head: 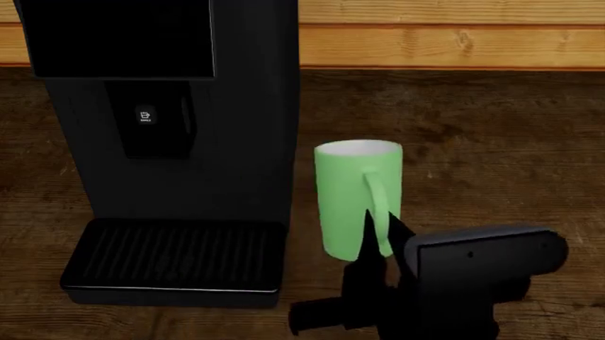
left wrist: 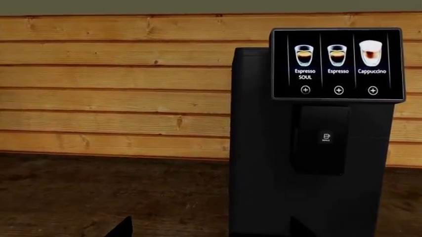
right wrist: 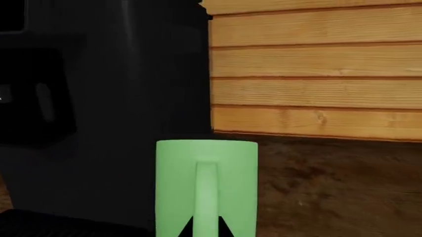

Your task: Pick the mug from under the coffee machine dispenser and place it on the counter.

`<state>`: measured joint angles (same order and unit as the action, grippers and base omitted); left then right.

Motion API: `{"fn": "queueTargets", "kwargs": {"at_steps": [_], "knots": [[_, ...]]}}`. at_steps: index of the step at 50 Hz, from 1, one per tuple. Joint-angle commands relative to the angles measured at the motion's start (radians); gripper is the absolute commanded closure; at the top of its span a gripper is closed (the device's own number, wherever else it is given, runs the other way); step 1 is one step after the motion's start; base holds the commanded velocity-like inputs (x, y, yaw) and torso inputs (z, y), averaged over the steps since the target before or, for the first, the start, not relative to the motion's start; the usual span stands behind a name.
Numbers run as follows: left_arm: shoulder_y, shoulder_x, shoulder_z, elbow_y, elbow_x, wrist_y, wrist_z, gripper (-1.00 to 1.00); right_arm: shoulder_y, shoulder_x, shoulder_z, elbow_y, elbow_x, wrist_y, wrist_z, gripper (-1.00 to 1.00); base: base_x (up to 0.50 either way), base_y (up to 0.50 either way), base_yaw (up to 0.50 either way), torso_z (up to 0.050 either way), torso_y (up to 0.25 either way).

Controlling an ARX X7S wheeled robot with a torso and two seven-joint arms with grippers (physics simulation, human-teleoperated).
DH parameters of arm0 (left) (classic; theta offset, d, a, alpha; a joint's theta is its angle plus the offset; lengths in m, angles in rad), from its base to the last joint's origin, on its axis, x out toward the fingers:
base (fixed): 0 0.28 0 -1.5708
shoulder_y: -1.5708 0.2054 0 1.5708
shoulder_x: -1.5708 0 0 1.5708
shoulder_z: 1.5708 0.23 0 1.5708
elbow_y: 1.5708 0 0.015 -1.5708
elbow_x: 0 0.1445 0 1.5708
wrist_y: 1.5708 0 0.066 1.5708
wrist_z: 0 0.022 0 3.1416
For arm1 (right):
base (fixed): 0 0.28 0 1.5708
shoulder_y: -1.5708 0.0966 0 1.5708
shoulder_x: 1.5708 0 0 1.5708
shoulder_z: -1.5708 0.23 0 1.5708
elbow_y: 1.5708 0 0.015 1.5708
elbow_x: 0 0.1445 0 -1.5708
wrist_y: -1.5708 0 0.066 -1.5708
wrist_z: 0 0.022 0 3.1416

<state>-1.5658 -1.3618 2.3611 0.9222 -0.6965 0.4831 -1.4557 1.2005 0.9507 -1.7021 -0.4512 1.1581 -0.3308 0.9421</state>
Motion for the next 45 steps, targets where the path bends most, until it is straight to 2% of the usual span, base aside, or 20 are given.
{"fn": "queueTargets", "kwargs": {"at_steps": [1, 14, 23, 30, 45], "knots": [[0.005, 0.001, -0.008, -0.002, -0.006, -0.003, 0.004, -1.00, -0.051, 0.035, 0.035, 0.118, -0.018, -0.088, -0.012, 1.00, 0.00, 0.00, 0.00, 0.000, 0.010], [0.023, 0.008, -0.015, -0.009, 0.001, -0.001, -0.004, -1.00, -0.181, 0.014, 0.035, 0.251, -0.116, -0.222, 0.007, 1.00, 0.00, 0.00, 0.00, 0.000, 0.000], [0.034, 0.011, -0.020, -0.014, 0.002, 0.001, -0.004, -1.00, -0.275, -0.063, 0.042, 0.446, -0.162, -0.301, 0.004, 1.00, 0.00, 0.00, 0.00, 0.000, 0.000], [0.038, 0.010, -0.025, -0.012, 0.002, -0.002, -0.003, -1.00, -0.294, -0.059, 0.048, 0.454, -0.211, -0.316, 0.048, 1.00, 0.00, 0.00, 0.00, 0.000, 0.001], [0.042, 0.006, -0.037, -0.011, -0.005, -0.006, 0.004, -1.00, -0.358, -0.101, 0.056, 0.551, -0.189, -0.355, 0.022, 1.00, 0.00, 0.00, 0.00, 0.000, 0.000]]}}
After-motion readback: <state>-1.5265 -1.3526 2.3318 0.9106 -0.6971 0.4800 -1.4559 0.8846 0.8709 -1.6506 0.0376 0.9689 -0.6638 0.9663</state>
